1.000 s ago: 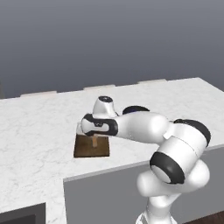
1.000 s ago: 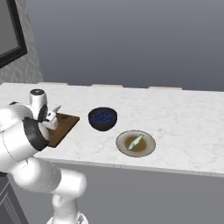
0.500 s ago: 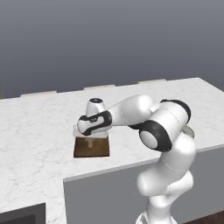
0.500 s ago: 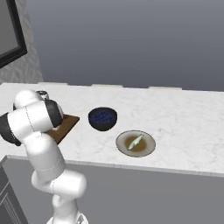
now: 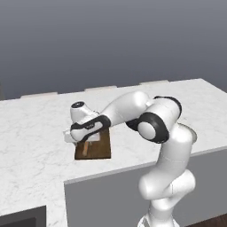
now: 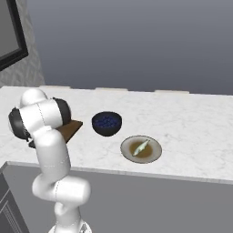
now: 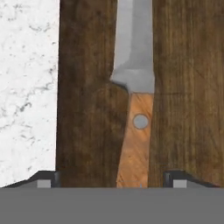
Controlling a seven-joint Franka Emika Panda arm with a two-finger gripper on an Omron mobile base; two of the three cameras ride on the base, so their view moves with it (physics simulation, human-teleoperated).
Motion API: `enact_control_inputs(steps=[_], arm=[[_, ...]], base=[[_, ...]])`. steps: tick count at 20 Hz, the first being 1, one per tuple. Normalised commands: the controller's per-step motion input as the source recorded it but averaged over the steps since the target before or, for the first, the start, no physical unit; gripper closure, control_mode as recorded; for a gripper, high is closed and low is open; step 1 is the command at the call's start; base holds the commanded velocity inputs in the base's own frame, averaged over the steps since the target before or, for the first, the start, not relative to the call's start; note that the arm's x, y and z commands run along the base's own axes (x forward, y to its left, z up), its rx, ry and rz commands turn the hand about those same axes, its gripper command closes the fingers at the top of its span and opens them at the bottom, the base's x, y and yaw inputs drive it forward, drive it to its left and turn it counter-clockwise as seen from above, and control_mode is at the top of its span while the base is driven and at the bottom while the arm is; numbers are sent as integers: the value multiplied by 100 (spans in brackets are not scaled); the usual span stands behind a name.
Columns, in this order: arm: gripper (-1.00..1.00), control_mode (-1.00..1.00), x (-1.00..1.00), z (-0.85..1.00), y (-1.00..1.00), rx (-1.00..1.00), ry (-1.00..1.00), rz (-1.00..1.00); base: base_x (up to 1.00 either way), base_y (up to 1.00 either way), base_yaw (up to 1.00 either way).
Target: Pick up the knife from the drawer and place it on the cutting board. Then place the meat from the plate to the cutting board.
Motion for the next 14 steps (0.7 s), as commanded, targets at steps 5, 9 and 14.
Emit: enact_control_inputs(steps=[5, 9, 14], arm=[[-100, -100, -42, 87, -4, 0, -8, 4], [-100, -100, -86, 81, -31, 0, -10, 11], [-100, -100, -100, 48, -74, -2, -9, 7]], base=[[0, 0, 0], [0, 0, 0], [0, 0, 0]])
